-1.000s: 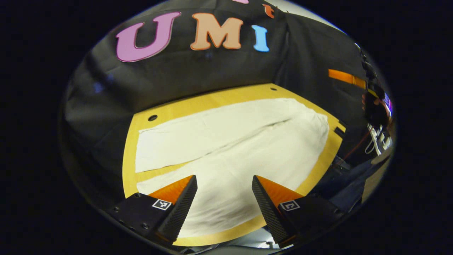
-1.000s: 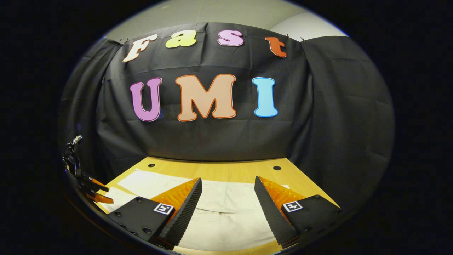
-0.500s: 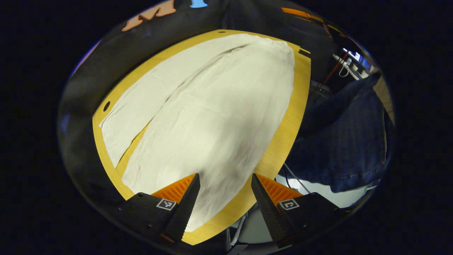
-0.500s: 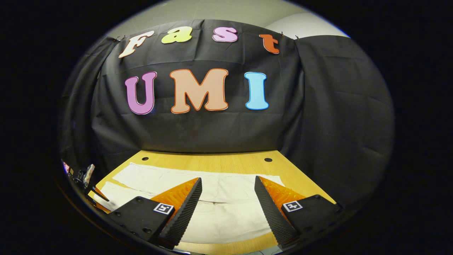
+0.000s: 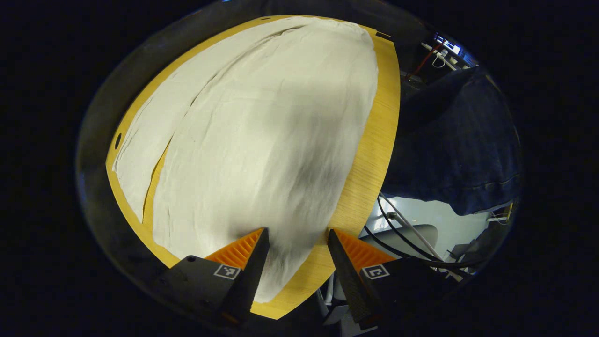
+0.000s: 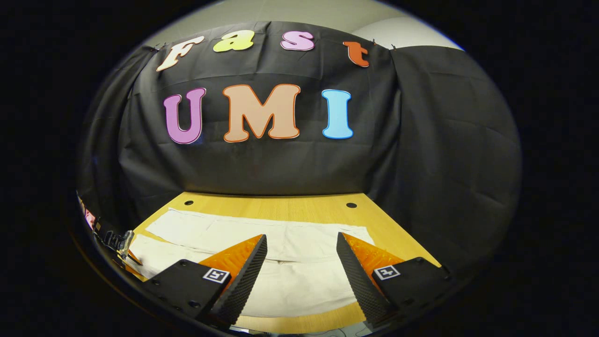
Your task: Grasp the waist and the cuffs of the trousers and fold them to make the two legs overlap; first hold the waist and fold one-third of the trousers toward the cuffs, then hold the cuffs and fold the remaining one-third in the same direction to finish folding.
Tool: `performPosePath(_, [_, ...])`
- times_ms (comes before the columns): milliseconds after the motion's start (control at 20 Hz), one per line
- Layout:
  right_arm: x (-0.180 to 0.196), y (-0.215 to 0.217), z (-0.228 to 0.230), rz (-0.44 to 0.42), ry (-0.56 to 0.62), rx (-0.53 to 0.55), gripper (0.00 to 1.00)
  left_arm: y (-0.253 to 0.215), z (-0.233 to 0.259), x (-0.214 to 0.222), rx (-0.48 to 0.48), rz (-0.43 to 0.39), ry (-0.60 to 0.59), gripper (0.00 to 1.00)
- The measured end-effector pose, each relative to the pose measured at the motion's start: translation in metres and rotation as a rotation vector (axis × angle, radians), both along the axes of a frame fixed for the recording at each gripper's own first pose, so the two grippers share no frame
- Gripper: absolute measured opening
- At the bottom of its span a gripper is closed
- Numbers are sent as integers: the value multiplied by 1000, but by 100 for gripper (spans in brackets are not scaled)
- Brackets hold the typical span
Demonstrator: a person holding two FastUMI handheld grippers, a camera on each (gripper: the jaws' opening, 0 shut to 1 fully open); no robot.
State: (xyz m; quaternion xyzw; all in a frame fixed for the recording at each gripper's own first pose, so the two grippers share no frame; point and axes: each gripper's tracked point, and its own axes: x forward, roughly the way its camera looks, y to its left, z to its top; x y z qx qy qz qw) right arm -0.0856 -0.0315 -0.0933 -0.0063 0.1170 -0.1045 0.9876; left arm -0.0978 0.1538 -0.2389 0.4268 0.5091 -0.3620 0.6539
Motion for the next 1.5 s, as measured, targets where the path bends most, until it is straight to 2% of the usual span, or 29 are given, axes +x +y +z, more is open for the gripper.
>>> performPosePath(100, [1, 0, -2, 3, 6, -1, 93, 2, -1, 1, 17, -2, 7, 73])
performPosePath(150, [3, 0, -4, 5, 10, -3, 96, 2, -2, 1, 24, -13, 7, 71])
performPosePath(200, [4, 0, -4, 7, 13, -6, 93, 2, -2, 1, 38, -24, 11, 70])
performPosePath(250, [6, 0, -5, 10, 15, -8, 96, 2, -1, 1, 42, -34, 12, 67])
performPosePath(300, [7, -2, -5, 12, 17, -10, 93, 1, -2, 1, 50, -34, 16, 71])
performPosePath(400, [10, -2, -8, 18, 24, -6, 96, 3, -4, 2, 59, -19, 17, 66])
performPosePath(500, [16, -3, -11, 32, 32, -1, 93, 1, -3, 4, 68, -2, 18, 62])
performPosePath(600, [21, -4, -15, 50, 45, -7, 93, 1, -3, 10, 79, 12, 18, 53])
performPosePath(650, [25, -7, -17, 58, 55, -10, 93, 2, -3, 12, 82, 12, 14, 42])
performPosePath(800, [33, -13, -27, 97, 89, -4, 96, 2, -2, 19, 104, -2, -7, 19])
performPosePath(850, [37, -14, -33, 115, 108, -6, 96, 2, -2, 19, 112, 1, -9, 5])
performPosePath(900, [40, -15, -40, 136, 127, -12, 96, 3, -1, 18, 116, -3, -6, 0])
performPosePath(1050, [45, -24, -59, 216, 197, -30, 94, 2, -2, 20, 132, -1, 9, 0])
performPosePath(1150, [46, -31, -73, 287, 256, -75, 97, 2, -2, 20, 139, 10, 17, 0])
performPosePath(1300, [38, -51, -111, 419, 399, -180, 98, 1, -2, 20, 139, 54, 23, 0])
performPosePath(1500, [17, -77, -160, 638, 626, -344, 98, 1, -3, 22, 151, 86, 20, 0])
